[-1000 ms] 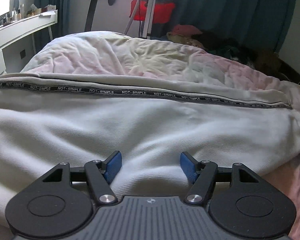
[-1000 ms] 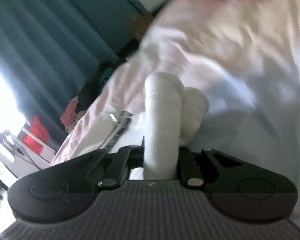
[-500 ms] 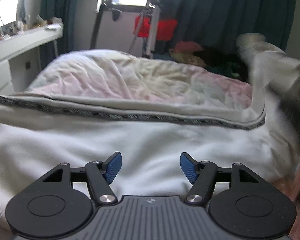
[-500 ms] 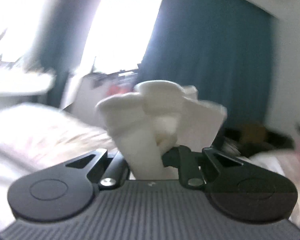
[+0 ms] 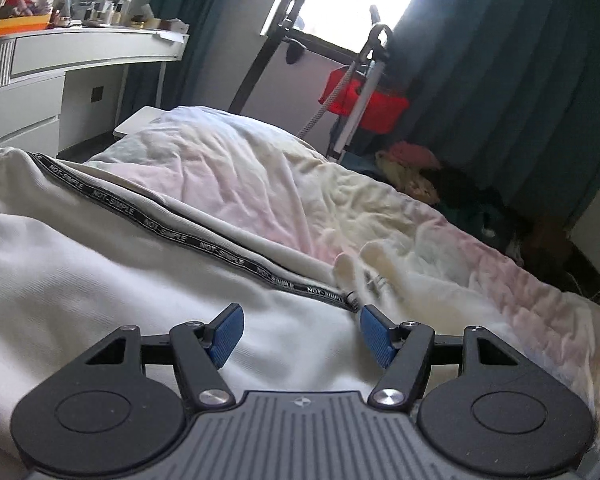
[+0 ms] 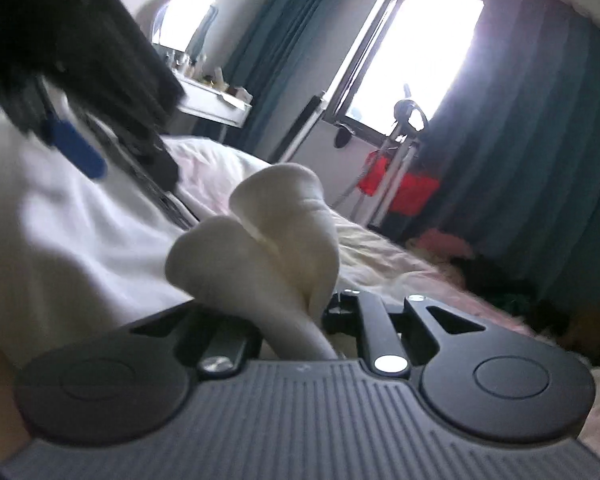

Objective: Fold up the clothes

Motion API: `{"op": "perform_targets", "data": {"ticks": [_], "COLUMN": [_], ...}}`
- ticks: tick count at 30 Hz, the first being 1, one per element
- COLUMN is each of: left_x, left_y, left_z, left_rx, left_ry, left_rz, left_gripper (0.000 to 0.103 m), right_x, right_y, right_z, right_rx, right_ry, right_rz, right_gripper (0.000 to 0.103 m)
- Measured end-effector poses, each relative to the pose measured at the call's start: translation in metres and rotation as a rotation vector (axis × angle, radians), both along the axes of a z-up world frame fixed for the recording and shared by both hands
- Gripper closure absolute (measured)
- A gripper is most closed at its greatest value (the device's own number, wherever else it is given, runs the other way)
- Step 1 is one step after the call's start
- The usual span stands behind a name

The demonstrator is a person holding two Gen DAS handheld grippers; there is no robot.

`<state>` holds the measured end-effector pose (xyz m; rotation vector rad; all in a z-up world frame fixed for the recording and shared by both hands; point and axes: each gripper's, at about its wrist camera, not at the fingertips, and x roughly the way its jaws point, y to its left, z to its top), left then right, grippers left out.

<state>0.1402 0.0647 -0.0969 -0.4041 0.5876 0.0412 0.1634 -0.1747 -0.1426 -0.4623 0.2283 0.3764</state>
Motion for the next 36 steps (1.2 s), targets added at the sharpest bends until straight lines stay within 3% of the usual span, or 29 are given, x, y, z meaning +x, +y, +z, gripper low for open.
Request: {"op": "perform_targets", "data": {"ticks": [2,6,8,10,12,18,24,29,31,32,34,36], "left_x": [0.0,0.001,0.001,0.002,0.002,-0.014,-0.013,-0.004,0.0,0.003,0.006,0.006], "left_y": [0.003,0.006,0.005,0.005,0.004,-0.001,-0.027,-0.04,-0.045,-0.048,-0.05,-0.049], "left_z": [-0.002,-0.005,-0.006,-0.007,-0.009,-0.017,-0.018,-0.028,-0.032,-0.034,-0.039,-0.041], "left_rx": [-0.017,-0.055,-0.065,-0.08,-0.109,-0.248,-0.207,-0.194,-0.174,-0.153,-0.135,-0.139], "left_ry": [0.002,0.007,0.008,0.013,0.024,0.079,0.049,0.074,0.089,0.1,0.113,0.113], "left_rz": [-0.005,-0.028,-0.045,-0.062,-0.08,-0.159,-0.245,-0.267,-0.275,-0.278,-0.277,-0.276], "left_gripper": [0.036,0.036,0.036,0.036,0.035,0.03,0.028,0.032,0.04,0.048,0.057,0.075], "right_x": [0.002,0.004,0.006,0.007,0.009,-0.01,0.011,0.029,0.036,0.039,0.045,0.052], "right_y": [0.008,0.001,-0.005,-0.012,-0.019,-0.06,-0.109,-0.149,-0.165,-0.173,-0.174,-0.167], "right_z": [-0.007,-0.001,0.008,0.018,0.028,0.057,0.05,0.044,0.042,0.04,0.035,0.025], "right_rx": [-0.016,0.038,0.1,0.168,0.237,0.481,0.603,0.703,0.741,0.761,0.73,0.674], "right_ry": [0.08,0.144,0.229,0.326,0.422,0.566,0.527,0.491,0.475,0.467,0.467,0.501], "right_rz": [-0.015,-0.021,0.006,0.039,0.072,0.033,-0.169,-0.339,-0.407,-0.441,-0.466,-0.483], "right_gripper": [0.087,0.086,0.079,0.05,0.032,0.032,0.031,0.031,0.031,0.032,0.058,0.069]}}
